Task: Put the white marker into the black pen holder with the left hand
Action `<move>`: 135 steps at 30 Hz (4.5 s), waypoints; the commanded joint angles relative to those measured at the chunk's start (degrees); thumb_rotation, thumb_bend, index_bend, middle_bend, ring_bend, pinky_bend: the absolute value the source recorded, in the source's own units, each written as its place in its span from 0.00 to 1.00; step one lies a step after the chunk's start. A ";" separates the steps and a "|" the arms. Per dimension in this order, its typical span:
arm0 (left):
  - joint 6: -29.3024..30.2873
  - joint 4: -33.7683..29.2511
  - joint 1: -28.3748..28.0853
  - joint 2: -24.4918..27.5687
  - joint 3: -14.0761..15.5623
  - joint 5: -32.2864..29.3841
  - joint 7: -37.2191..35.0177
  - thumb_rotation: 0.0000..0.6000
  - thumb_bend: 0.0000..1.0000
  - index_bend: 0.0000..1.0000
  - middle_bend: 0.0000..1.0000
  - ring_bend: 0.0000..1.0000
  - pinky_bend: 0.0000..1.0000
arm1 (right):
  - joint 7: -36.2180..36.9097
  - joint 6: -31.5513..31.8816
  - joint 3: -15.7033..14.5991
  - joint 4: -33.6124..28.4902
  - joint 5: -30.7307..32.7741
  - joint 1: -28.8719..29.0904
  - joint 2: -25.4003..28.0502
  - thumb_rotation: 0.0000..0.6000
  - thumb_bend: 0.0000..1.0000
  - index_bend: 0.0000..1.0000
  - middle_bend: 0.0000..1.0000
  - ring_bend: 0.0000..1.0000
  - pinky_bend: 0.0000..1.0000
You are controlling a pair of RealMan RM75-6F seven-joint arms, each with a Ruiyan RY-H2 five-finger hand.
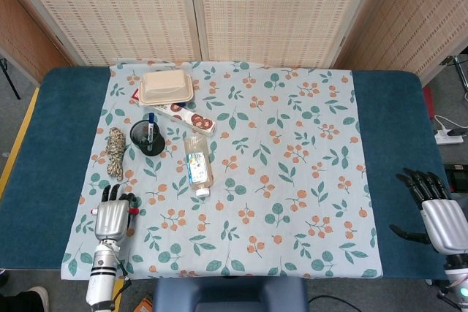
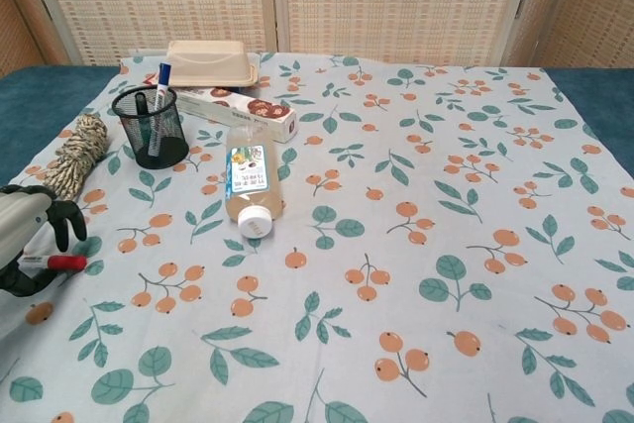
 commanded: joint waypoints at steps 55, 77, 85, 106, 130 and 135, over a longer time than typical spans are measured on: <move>6.98 -0.55 -1.33 1.91 -1.78 6.24 -0.47 1.00 0.39 0.51 0.55 0.20 0.14 | 1.02 0.33 0.09 0.68 -0.27 0.03 -0.22 1.00 0.00 0.16 0.06 0.05 0.00; -35.36 -17.01 -12.29 42.83 -28.23 1.56 -84.68 1.00 0.39 0.55 0.57 0.23 0.17 | 3.27 3.47 0.38 1.36 -1.57 -0.97 0.03 1.00 0.00 0.16 0.06 0.05 0.00; -45.10 1.90 -23.25 33.04 -25.98 9.38 -104.35 1.00 0.39 0.56 0.58 0.23 0.17 | -0.58 2.98 0.82 0.35 -0.08 -0.98 -0.47 1.00 0.00 0.16 0.06 0.05 0.00; -41.24 38.68 -34.47 17.53 -5.69 25.66 -140.19 1.00 0.41 0.57 0.59 0.23 0.16 | -5.81 2.26 1.06 -1.46 0.96 -0.94 -1.35 1.00 0.00 0.17 0.06 0.05 0.00; -24.98 41.38 -34.99 19.64 1.62 25.85 -140.80 1.00 0.40 0.02 0.00 0.00 0.07 | -4.20 1.85 1.00 -1.07 0.68 -0.83 -1.17 1.00 0.00 0.17 0.06 0.05 0.00; -11.82 20.07 -27.55 31.08 -2.46 21.27 -101.55 1.00 0.40 0.07 0.05 0.00 0.08 | -2.82 2.47 0.57 -1.24 -0.94 -0.93 -0.74 1.00 0.00 0.17 0.06 0.05 0.00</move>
